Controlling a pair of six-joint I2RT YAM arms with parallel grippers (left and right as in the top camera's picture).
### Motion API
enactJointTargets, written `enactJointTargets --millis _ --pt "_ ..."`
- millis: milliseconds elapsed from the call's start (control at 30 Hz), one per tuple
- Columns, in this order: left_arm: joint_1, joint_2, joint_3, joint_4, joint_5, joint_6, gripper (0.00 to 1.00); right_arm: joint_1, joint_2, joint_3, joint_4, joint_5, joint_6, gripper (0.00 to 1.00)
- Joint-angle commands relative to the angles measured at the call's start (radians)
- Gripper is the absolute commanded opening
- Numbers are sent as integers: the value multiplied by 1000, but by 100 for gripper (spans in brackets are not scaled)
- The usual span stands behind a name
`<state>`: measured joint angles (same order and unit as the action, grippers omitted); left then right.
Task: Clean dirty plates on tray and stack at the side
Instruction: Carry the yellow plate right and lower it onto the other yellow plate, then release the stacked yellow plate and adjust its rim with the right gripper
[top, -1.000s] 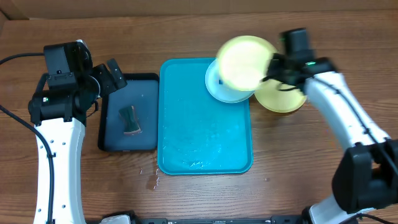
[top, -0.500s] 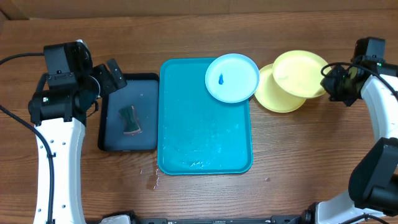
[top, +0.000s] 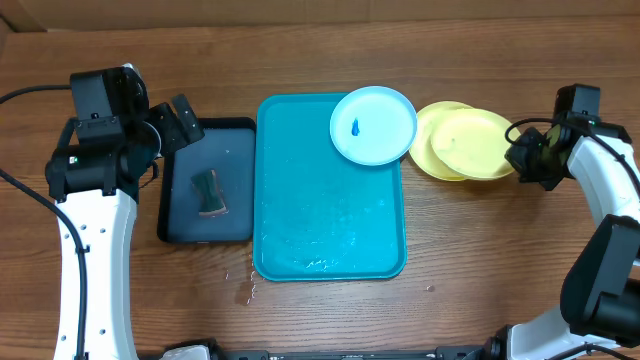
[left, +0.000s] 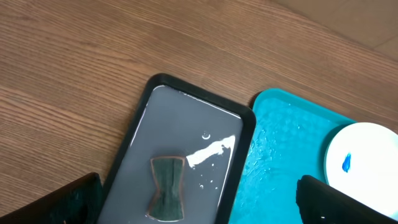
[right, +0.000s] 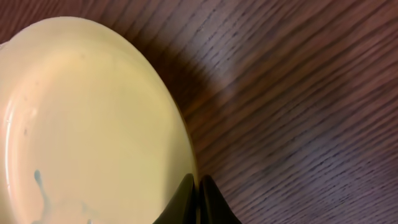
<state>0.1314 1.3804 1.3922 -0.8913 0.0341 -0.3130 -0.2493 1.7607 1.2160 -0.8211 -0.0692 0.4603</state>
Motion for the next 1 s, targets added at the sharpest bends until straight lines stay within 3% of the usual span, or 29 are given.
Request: enactJointTargets --millis 0,333,700,967 --pt "-1 5 3 2 8 -9 100 19 -16 -15 8 13 4 5" --pt "-1 5 3 2 8 -9 100 66 -15 -26 13 53 4 8" --pt "-1 5 3 2 8 -9 100 72 -14 -26 22 53 4 41" --pt "-1 5 3 2 8 -9 100 72 -14 -26 6 48 4 44"
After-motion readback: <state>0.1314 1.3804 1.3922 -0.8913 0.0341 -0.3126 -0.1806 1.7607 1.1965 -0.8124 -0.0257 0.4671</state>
